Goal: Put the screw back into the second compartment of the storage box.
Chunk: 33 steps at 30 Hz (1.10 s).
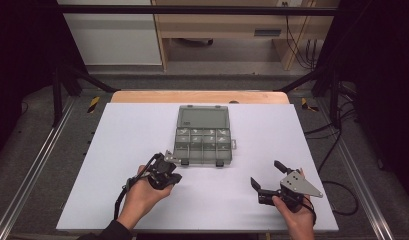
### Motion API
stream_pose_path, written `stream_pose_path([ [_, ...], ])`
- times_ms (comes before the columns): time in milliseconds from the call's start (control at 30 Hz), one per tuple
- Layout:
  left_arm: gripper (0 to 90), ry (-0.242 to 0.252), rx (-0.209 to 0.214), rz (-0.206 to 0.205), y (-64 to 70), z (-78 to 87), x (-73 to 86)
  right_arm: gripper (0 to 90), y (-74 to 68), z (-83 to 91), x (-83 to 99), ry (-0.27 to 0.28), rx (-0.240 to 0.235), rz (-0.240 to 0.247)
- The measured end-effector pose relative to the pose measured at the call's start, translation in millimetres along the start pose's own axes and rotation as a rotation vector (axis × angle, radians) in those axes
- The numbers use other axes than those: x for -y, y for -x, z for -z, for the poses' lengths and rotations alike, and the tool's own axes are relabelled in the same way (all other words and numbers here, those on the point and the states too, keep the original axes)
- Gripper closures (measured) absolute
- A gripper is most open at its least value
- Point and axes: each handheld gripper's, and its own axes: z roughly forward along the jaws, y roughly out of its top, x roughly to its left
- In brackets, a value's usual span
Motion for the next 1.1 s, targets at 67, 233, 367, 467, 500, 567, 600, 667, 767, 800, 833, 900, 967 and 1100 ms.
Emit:
stream_pose_path([
  [67, 88.0, 0.023, -0.032, 0.010, -4.2, 2.4, -5.1, 3.7, 0.2, 0.1, 0.0, 0.000, 0.000, 0.000],
  [233, 88.1, 0.054, -0.072, 0.047, -8.6, 3.5, -12.3, 3.7, 0.2, -0.1, 0.1, 0.002, -0.001, 0.000],
  [367, 88.1, 0.076, -0.110, 0.087, -12.9, 0.9, -20.0, 3.7, 0.0, 0.1, -0.1, 0.002, -0.001, -0.001],
  [467, 88.1, 0.111, -0.132, 0.119, -19.7, -4.7, -28.6, 3.7, 0.2, 0.2, -0.1, 0.002, -0.002, -0.002],
  [500, 88.0, 0.117, -0.133, 0.125, -21.9, -6.6, -30.9, 3.7, 0.3, 0.2, -0.1, 0.003, -0.002, -0.003],
  [567, 88.1, 0.127, -0.146, 0.128, -26.1, -11.1, -35.3, 3.7, 0.5, 0.0, 0.0, 0.005, -0.002, -0.007],
  [600, 88.0, 0.131, -0.143, 0.129, -28.3, -13.2, -37.3, 3.7, 0.9, 0.2, -0.1, 0.004, -0.001, -0.007],
  [667, 88.1, 0.134, -0.149, 0.127, -30.1, -15.1, -39.3, 3.7, 1.3, 0.2, -0.1, 0.005, -0.002, -0.006],
  [767, 88.0, 0.136, -0.170, 0.126, -35.6, -21.1, -47.7, 3.7, 1.8, 0.3, 0.0, 0.009, -0.002, -0.009],
  [800, 88.1, 0.136, -0.170, 0.126, -35.6, -21.1, -47.7, 3.7, 1.8, 0.3, 0.0, 0.009, -0.002, -0.009],
  [833, 88.0, 0.137, -0.173, 0.112, -40.0, -22.4, -49.7, 3.7, 1.7, 0.4, -0.1, 0.010, -0.003, -0.009],
  [900, 88.1, 0.149, -0.174, 0.115, -42.3, -24.0, -50.5, 3.7, 1.7, 0.6, -0.1, 0.011, -0.003, -0.010],
  [967, 88.0, 0.165, -0.179, 0.137, -44.6, -27.4, -52.4, 3.7, 1.8, 0.8, -0.1, 0.012, -0.003, -0.009],
  [1100, 88.0, 0.181, -0.194, 0.153, -49.0, -30.5, -54.3, 3.7, 1.5, 0.5, 0.0, 0.011, -0.003, -0.011],
])
